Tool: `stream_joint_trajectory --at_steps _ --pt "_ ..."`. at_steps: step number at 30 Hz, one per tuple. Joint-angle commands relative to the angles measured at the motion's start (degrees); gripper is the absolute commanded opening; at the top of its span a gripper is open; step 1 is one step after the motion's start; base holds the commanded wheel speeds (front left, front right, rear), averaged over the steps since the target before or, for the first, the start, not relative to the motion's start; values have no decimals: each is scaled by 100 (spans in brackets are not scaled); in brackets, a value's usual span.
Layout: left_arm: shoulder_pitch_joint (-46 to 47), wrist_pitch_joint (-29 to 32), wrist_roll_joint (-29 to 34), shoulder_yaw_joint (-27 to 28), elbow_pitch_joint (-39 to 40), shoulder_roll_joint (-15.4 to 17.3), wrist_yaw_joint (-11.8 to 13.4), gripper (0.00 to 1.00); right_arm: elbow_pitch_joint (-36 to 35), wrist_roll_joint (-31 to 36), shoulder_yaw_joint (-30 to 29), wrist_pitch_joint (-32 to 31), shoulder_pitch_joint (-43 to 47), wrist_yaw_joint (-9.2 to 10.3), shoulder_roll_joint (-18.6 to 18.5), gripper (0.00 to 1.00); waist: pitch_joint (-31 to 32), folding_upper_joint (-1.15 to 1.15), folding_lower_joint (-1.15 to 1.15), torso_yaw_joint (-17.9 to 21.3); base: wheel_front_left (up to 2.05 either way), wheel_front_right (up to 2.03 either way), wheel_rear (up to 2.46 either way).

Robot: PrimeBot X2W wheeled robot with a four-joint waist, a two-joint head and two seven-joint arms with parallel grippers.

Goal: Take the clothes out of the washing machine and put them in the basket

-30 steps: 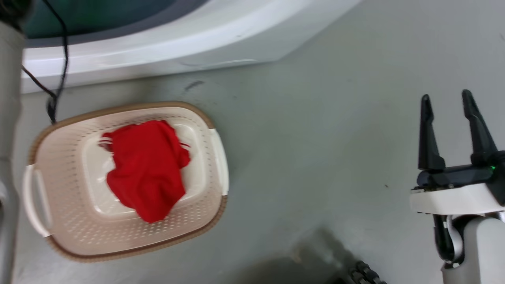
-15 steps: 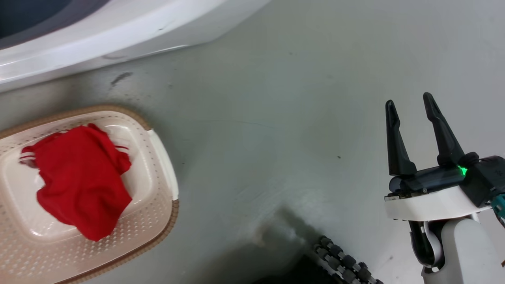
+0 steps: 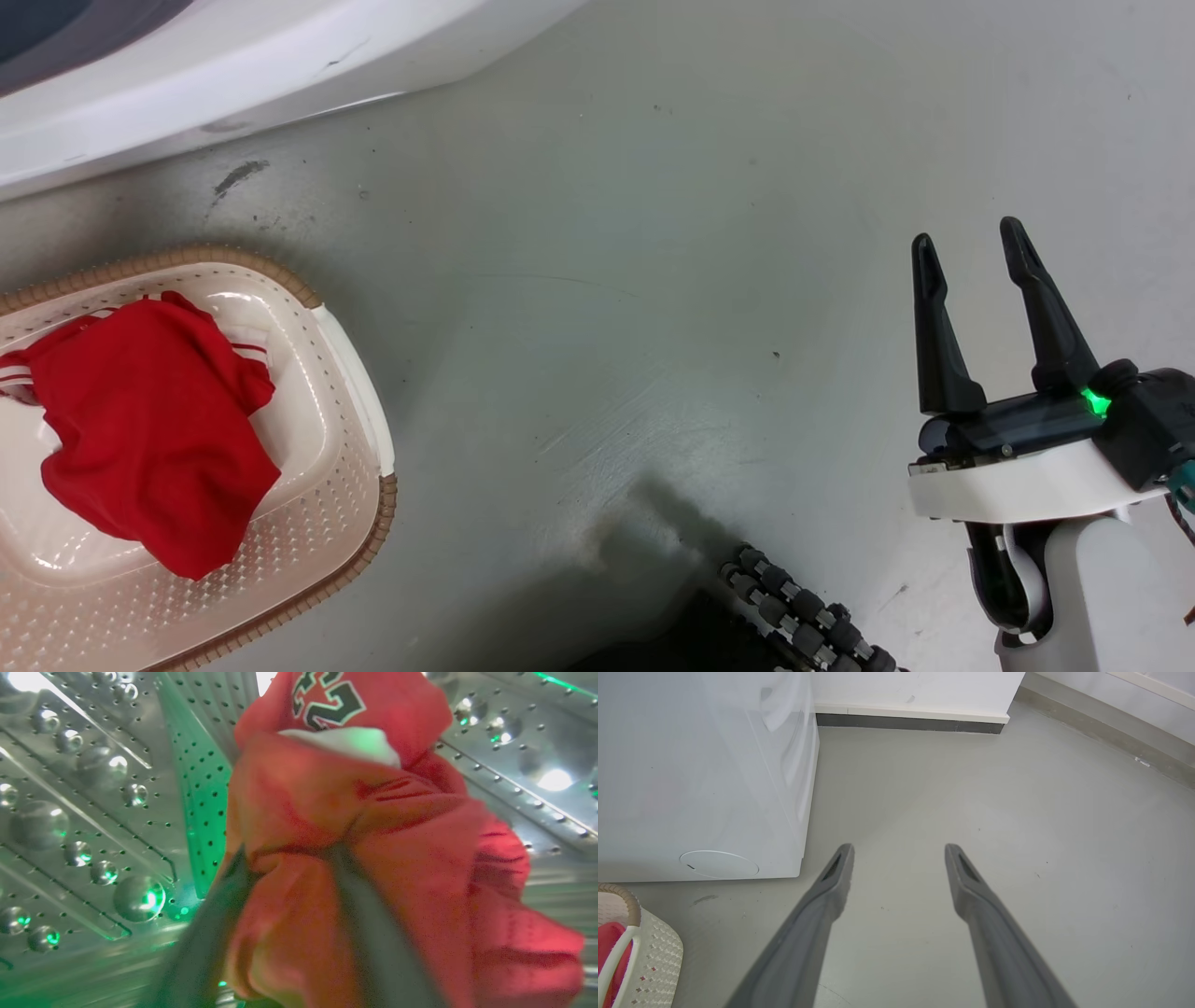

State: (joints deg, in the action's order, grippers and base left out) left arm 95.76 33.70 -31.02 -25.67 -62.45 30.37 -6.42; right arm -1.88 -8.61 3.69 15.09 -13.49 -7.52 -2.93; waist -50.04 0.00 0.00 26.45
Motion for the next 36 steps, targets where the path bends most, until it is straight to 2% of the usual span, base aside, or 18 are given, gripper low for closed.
stream_joint_trajectory --at_steps 1,9,17,25,36 --pt "-278 81 -2 -111 -149 -94 -40 0 -22 -14 -17 12 22 6 9 100 -8 0 0 -10 0 0 0" --pt "-189 -265 -45 -156 -9 47 -79 0 20 -7 -19 11 -137 6 8 100 24 0 0 -55 0 0 0" --pt "-331 -883 -166 -147 26 -78 -92 0 83 176 -240 11 -226 6 7 100 367 0 0 -331 0 0 0" --pt "-850 -1810 -345 -201 64 -336 -103 0 88 489 -569 11 -166 6 5 100 980 0 0 -854 0 0 0" --pt "-2269 -2783 -873 -802 700 -638 -104 0 154 865 -902 11 18 5 3 100 1972 0 0 -1569 0 0 0"
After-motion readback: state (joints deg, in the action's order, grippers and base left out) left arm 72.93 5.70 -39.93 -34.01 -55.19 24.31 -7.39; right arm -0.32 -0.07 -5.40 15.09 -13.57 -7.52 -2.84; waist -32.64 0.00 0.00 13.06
